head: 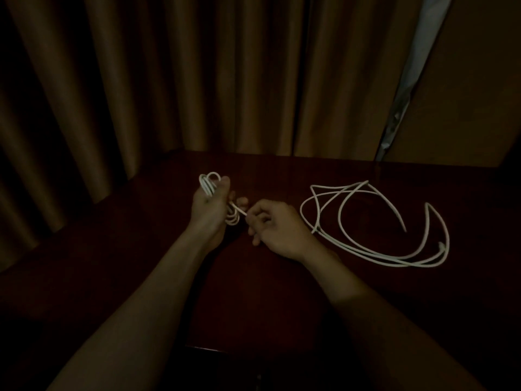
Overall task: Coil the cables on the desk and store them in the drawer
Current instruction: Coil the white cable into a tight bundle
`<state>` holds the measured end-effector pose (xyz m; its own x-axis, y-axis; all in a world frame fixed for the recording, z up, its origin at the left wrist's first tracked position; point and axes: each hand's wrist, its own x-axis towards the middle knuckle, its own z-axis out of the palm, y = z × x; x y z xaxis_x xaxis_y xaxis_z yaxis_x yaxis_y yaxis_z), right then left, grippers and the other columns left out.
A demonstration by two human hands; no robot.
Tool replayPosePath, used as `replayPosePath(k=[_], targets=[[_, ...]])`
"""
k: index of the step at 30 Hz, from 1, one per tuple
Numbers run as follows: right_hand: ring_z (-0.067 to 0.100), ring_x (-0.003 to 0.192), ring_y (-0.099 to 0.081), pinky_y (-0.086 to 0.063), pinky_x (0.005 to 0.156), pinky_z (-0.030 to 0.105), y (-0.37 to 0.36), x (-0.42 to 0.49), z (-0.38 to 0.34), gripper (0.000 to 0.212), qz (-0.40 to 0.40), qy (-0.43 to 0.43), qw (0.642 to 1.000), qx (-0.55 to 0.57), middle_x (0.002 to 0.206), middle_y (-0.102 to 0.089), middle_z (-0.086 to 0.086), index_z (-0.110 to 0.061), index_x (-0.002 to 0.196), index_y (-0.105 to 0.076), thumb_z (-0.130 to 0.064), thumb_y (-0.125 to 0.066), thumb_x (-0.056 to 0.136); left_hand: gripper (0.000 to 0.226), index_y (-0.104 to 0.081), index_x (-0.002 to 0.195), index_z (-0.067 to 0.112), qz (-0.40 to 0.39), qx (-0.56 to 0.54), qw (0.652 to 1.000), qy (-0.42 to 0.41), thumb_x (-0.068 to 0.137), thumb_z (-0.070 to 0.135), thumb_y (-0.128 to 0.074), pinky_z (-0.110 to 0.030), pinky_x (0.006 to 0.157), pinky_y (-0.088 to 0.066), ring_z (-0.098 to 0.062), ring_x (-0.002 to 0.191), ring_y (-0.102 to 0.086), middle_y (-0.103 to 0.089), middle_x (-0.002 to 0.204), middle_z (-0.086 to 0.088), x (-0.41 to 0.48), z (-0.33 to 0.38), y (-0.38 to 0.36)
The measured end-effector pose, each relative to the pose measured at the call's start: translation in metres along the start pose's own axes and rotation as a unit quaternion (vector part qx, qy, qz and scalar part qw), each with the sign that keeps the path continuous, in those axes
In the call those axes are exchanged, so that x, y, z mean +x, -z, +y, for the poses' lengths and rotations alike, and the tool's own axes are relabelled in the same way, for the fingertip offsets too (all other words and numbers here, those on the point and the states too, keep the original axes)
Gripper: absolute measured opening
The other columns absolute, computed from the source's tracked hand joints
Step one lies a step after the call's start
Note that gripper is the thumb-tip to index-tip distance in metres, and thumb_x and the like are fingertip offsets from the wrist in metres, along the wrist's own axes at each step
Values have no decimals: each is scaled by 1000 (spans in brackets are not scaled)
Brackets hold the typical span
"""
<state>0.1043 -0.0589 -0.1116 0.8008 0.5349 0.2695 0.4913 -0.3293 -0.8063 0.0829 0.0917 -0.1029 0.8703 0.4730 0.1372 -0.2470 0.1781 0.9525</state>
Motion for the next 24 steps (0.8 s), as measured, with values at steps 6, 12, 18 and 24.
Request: replayPosePath(k=[6,12,18,24], targets=[[9,87,-68,-57,79,34,18,3,8,10,-44,42,981,-185,95,-73,-5,-25,102,-72,-31,-65,98,27,-45,82,19,50,-42,998,10,108,19,-52,-24,44,-37,-8,44,-40,-44,55,7,7,3,8],[15,101,-53,-52,92,38,37,0,6,32,-107,66,938,-323,109,-67,0,-22,116,-71,-12,-64,86,26,-43,84,19,24,10,1000,5,108,16,-53,-23,42,-32,-6,42,-36,-43,55,8,5,2,12],[20,105,-63,-51,92,35,35,0,7,25,-40,132,940,-311,112,-75,-2,-22,116,-78,-17,-66,94,28,-44,82,19,-72,124,990,-18,106,17,-56,-24,43,-32,-8,42,-37,-43,57,6,-4,-1,11],[14,79,-70,-56,74,37,24,4,7,13,45,125,969,-210,86,-78,-3,-22,96,-80,-24,-72,86,22,-57,84,18,-166,237,954,-78,102,28,-63,-20,53,-43,-4,54,-53,-57,63,10,-13,2,7]])
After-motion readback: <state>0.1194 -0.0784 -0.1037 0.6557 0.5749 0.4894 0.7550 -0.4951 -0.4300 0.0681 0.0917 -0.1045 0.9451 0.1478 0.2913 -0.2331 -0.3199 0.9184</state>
